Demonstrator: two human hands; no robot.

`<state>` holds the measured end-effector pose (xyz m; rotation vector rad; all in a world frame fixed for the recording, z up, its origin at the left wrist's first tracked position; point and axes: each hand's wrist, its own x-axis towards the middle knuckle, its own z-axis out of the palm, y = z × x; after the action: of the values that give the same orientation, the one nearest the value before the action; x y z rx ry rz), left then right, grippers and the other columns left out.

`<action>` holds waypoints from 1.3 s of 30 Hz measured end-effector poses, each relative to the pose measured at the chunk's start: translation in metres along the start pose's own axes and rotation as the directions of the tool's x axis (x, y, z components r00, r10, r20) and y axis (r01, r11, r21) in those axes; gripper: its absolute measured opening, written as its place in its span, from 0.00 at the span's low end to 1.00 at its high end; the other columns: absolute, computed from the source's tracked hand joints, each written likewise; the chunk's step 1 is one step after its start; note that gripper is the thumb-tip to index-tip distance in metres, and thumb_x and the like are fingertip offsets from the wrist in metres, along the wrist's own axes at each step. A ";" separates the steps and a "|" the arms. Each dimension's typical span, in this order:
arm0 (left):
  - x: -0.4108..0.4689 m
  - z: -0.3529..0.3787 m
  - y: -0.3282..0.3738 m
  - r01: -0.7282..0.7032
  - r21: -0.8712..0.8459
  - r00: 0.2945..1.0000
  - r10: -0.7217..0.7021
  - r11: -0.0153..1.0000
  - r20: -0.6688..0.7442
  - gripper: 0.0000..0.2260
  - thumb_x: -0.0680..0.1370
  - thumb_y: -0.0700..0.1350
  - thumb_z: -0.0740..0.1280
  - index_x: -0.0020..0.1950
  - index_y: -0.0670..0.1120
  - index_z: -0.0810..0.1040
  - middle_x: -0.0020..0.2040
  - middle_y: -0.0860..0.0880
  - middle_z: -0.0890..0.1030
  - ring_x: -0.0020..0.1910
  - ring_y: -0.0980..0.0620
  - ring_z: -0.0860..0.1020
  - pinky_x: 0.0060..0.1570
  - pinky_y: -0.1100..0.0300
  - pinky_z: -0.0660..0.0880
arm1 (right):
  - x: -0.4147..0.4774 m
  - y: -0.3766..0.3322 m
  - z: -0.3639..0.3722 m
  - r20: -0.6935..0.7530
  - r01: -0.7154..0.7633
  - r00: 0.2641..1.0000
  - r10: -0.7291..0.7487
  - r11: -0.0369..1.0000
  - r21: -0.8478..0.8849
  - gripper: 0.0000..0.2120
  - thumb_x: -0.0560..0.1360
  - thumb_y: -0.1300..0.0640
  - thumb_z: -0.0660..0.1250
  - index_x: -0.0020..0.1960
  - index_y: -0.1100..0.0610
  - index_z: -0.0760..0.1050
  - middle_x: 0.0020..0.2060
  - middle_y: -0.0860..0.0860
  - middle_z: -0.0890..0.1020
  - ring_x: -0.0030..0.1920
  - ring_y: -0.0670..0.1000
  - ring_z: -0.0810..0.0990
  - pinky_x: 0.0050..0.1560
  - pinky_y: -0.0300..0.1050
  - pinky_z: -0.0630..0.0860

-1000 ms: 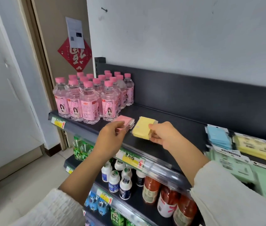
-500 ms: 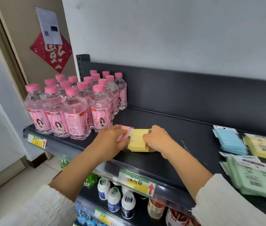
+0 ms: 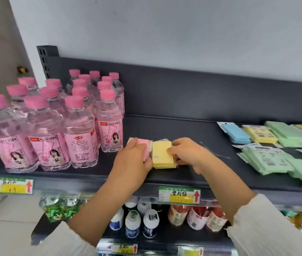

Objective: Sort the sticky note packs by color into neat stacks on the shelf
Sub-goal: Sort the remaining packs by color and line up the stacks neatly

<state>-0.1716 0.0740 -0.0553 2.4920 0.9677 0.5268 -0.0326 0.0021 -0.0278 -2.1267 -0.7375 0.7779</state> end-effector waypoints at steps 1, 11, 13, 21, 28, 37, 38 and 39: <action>-0.001 -0.001 -0.001 -0.001 0.001 1.000 0.001 1.000 0.016 0.18 0.80 0.48 0.60 0.68 0.43 0.70 0.76 0.47 0.59 0.69 0.45 0.66 0.63 0.59 0.61 | -0.002 0.000 0.002 -0.023 -0.010 1.000 0.011 1.000 0.005 0.14 0.77 0.62 0.60 0.62 0.65 0.71 0.56 0.60 0.78 0.49 0.53 0.76 0.59 0.52 0.77; -0.003 0.003 -0.005 -0.075 0.121 0.987 0.057 0.990 0.148 0.25 0.78 0.60 0.59 0.70 0.48 0.65 0.78 0.47 0.47 0.76 0.40 0.47 0.73 0.44 0.53 | -0.017 0.007 0.007 -0.160 0.013 0.987 -0.012 1.000 0.009 0.14 0.76 0.59 0.65 0.59 0.64 0.74 0.55 0.59 0.80 0.57 0.57 0.78 0.60 0.57 0.75; -0.004 0.004 -0.004 -0.072 0.166 0.986 0.045 0.984 0.163 0.25 0.78 0.59 0.59 0.71 0.48 0.63 0.78 0.47 0.45 0.76 0.40 0.45 0.72 0.42 0.53 | -0.018 0.008 0.005 -0.147 0.012 0.989 -0.011 1.000 0.010 0.14 0.76 0.58 0.65 0.59 0.63 0.75 0.52 0.56 0.81 0.54 0.55 0.79 0.59 0.53 0.76; 0.006 -0.007 0.036 -0.240 0.149 0.968 0.226 0.959 0.109 0.31 0.78 0.60 0.59 0.77 0.50 0.55 0.78 0.52 0.48 0.77 0.49 0.45 0.74 0.48 0.51 | -0.016 0.015 -0.034 -0.188 0.058 0.980 -0.060 0.998 -0.019 0.26 0.75 0.50 0.66 0.70 0.56 0.67 0.62 0.52 0.75 0.59 0.52 0.76 0.62 0.51 0.73; 0.044 0.008 0.112 -0.245 -0.174 0.911 0.288 0.954 0.295 0.27 0.79 0.57 0.60 0.75 0.49 0.59 0.75 0.51 0.63 0.72 0.53 0.62 0.68 0.58 0.60 | -0.006 0.030 -0.124 -0.322 0.077 0.937 -0.138 0.978 -0.194 0.23 0.75 0.58 0.66 0.69 0.59 0.68 0.62 0.54 0.76 0.60 0.52 0.75 0.61 0.45 0.71; 0.119 0.087 0.198 0.181 -0.254 0.872 -0.036 0.950 0.489 0.21 0.80 0.55 0.59 0.49 0.35 0.75 0.38 0.39 0.74 0.37 0.44 0.73 0.37 0.57 0.68 | 0.054 0.062 -0.214 -0.271 -0.042 0.962 -0.028 0.968 -0.248 0.24 0.75 0.63 0.64 0.67 0.71 0.64 0.67 0.65 0.69 0.67 0.63 0.69 0.66 0.59 0.68; 0.125 0.098 0.203 0.195 -0.205 0.868 -0.072 0.959 0.491 0.26 0.80 0.57 0.58 0.60 0.32 0.70 0.52 0.33 0.77 0.51 0.37 0.76 0.49 0.52 0.72 | 0.060 0.066 -0.220 -0.230 -0.049 0.973 -0.011 0.967 -0.251 0.23 0.75 0.62 0.63 0.67 0.71 0.65 0.66 0.64 0.71 0.65 0.63 0.71 0.64 0.57 0.70; 0.132 0.109 0.206 0.208 -0.168 0.869 -0.103 0.964 0.484 0.30 0.80 0.58 0.57 0.66 0.33 0.67 0.63 0.33 0.72 0.63 0.34 0.70 0.60 0.48 0.69 | 0.065 0.069 -0.223 -0.198 -0.048 0.980 -0.004 0.965 -0.258 0.19 0.76 0.61 0.63 0.63 0.70 0.69 0.61 0.63 0.76 0.60 0.63 0.76 0.57 0.52 0.74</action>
<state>0.0833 0.0015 -0.0181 2.1682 0.8509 -0.0377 0.1873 -0.0894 0.0195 -2.4119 -0.7441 0.4910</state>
